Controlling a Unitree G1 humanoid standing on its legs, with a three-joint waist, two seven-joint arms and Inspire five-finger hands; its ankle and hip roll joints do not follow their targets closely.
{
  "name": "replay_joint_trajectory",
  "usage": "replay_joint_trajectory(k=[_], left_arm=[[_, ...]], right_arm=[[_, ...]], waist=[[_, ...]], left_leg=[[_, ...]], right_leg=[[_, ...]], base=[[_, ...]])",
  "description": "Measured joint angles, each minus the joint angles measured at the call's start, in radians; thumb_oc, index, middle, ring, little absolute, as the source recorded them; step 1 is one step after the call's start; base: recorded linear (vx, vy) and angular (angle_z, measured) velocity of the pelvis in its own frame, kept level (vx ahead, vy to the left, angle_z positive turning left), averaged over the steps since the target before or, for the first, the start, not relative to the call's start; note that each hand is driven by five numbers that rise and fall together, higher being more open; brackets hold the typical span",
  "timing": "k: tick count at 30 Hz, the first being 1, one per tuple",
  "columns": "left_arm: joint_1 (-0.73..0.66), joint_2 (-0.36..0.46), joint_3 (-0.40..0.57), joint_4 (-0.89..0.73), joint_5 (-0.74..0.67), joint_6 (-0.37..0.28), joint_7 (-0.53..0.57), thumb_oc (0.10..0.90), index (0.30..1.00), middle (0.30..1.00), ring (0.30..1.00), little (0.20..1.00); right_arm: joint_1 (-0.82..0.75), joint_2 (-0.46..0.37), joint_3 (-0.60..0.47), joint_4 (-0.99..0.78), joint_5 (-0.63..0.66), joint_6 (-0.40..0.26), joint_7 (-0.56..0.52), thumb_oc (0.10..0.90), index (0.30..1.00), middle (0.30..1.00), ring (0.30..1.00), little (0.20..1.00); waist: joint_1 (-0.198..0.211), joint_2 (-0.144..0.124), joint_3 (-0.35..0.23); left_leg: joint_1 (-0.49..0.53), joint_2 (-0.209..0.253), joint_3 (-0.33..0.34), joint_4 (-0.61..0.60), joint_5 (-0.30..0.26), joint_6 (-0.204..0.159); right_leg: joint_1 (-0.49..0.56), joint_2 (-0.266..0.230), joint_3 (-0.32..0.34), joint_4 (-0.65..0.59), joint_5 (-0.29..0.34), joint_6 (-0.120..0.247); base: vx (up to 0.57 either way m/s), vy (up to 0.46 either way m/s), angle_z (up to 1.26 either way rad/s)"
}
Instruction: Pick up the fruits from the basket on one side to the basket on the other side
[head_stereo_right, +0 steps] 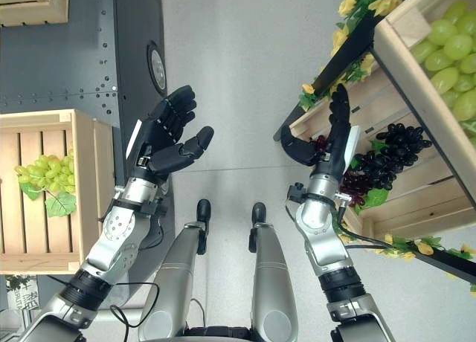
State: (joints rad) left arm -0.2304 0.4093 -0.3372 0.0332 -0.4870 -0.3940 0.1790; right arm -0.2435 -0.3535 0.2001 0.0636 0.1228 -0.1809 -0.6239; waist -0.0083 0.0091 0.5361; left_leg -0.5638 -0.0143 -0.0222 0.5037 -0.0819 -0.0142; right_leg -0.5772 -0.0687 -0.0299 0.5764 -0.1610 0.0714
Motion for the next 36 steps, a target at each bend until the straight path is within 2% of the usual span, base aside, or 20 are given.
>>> replay_joint_trajectory(k=[7, 12, 16, 18, 21, 23, 26, 30, 34, 36], left_arm=[[0.086, -0.006, 0.073, 0.011, 0.09, -0.036, 0.133, 0.8, 0.9, 0.9, 0.9, 0.9], [0.128, -0.005, 0.136, 0.026, 0.145, -0.036, 0.214, 0.8, 0.9, 0.9, 0.9, 0.9], [0.187, -0.006, 0.211, 0.026, 0.252, -0.019, 0.305, 0.8, 0.9, 0.9, 0.9, 0.9], [0.199, -0.004, 0.255, 0.044, 0.351, 0.016, 0.387, 0.8, 0.9, 0.9, 0.9, 0.9], [0.187, -0.004, 0.295, 0.098, 0.387, 0.057, 0.477, 0.8, 0.9, 0.9, 0.9, 0.9], [0.181, -0.002, 0.32, 0.154, 0.437, 0.107, 0.534, 0.8, 0.9, 0.9, 0.9, 0.9], [0.209, 0.003, 0.324, 0.226, 0.514, 0.171, 0.593, 0.8, 0.9, 0.9, 0.9, 0.9], [0.233, 0.032, 0.325, 0.335, 0.536, 0.215, 0.67, 0.8, 0.9, 0.9, 0.9, 0.9], [0.214, 0.043, 0.324, 0.455, 0.552, 0.22, 0.747, 0.8, 0.9, 0.9, 0.9, 0.9], [0.182, 0.046, 0.321, 0.518, 0.551, 0.212, 0.783, 0.8, 0.9, 0.9, 0.9, 0.9]], right_arm=[[0.133, 0.007, 0.054, 0.009, 0.004, -0.066, 0.138, 0.8, 0.9, 0.9, 0.9, 0.9], [0.183, 0.007, 0.051, 0.01, 0.049, -0.072, 0.196, 0.8, 0.9, 0.9, 0.9, 0.9], [0.225, 0.007, 0.05, 0.01, 0.088, -0.07, 0.272, 0.8, 0.9, 0.9, 0.9, 0.9], [0.248, 0.005, 0.05, 0.013, 0.088, -0.069, 0.312, 0.8, 0.9, 0.9, 0.9, 0.9], [0.245, -0.004, 0.054, 0.032, 0.082, -0.069, 0.348, 0.8, 0.9, 0.9, 0.9, 0.9], [0.225, -0.005, 0.053, 0.073, 0.107, -0.066, 0.371, 0.8, 0.9, 0.9, 0.9, 0.9], [0.251, -0.009, 0.055, 0.148, 0.125, -0.063, 0.413, 0.8, 0.9, 0.9, 0.9, 0.9], [0.31, -0.062, 0.096, 0.171, 0.125, -0.062, 0.439, 0.8, 0.9, 0.9, 0.9, 0.9], [0.319, -0.091, 0.145, 0.227, 0.125, -0.062, 0.454, 0.8, 0.9, 0.9, 0.9, 0.9], [0.303, -0.113, 0.184, 0.26, 0.129, -0.066, 0.453, 0.8, 0.9, 0.9, 0.9, 0.9]], waist=[[0.031, -0.002, -0.001], [0.057, -0.006, -0.007], [0.065, -0.005, -0.011], [0.076, -0.001, -0.023], [0.083, 0.002, -0.043], [0.09, 0.003, -0.047], [0.094, 0.005, -0.094], [0.093, 0.007, -0.101], [0.083, 0.008, -0.1], [0.081, 0.012, -0.089]], left_leg=[[0.225, 0.0, -0.012, -0.167, 0.049, -0.006], [0.314, -0.002, -0.038, -0.269, 0.077, -0.009], [0.388, -0.002, -0.066, -0.337, 0.101, -0.005], [0.412, -0.003, -0.083, -0.359, 0.102, -0.006], [0.416, -0.003, -0.084, -0.361, 0.102, -0.006], [0.435, -0.005, -0.084, -0.361, 0.102, -0.006], [0.44, -0.008, -0.085, -0.365, 0.102, -0.007], [0.425, -0.02, -0.078, -0.339, 0.102, -0.009], [0.347, -0.014, -0.043, -0.269, 0.097, -0.015], [0.29, -0.003, -0.014, -0.195, 0.081, -0.024]], right_leg=[[0.207, -0.004, -0.015, -0.122, 0.006, -0.004], [0.297, -0.007, -0.039, -0.198, 0.012, -0.002], [0.38, -0.009, -0.069, -0.263, 0.024, 0.002], [0.421, -0.01, -0.094, -0.298, 0.024, 0.003], [0.442, -0.012, -0.116, -0.314, 0.022, 0.002], [0.466, -0.014, -0.122, -0.313, 0.012, 0.002], [0.466, -0.022, -0.14, -0.286, -0.011, 0.001], [0.413, -0.042, -0.138, -0.184, -0.061, -0.013], [0.332, -0.042, -0.135, -0.099, -0.08, -0.033], [0.285, -0.038, -0.131, -0.047, -0.091, -0.047]], base=[[0.04, 0.049, 0.06], [0.1, 0.042, 0.18], [0.1, 0.047, 0.22], [0.05, 0.053, 0.23], [0.07, 0.072, 0.23], [0.07, 0.075, 0.19], [0.0, 0.07, 0.16], [-0.05, 0.062, 0.05], [-0.13, 0.033, 0.01], [-0.1, -0.005, -0.04]])
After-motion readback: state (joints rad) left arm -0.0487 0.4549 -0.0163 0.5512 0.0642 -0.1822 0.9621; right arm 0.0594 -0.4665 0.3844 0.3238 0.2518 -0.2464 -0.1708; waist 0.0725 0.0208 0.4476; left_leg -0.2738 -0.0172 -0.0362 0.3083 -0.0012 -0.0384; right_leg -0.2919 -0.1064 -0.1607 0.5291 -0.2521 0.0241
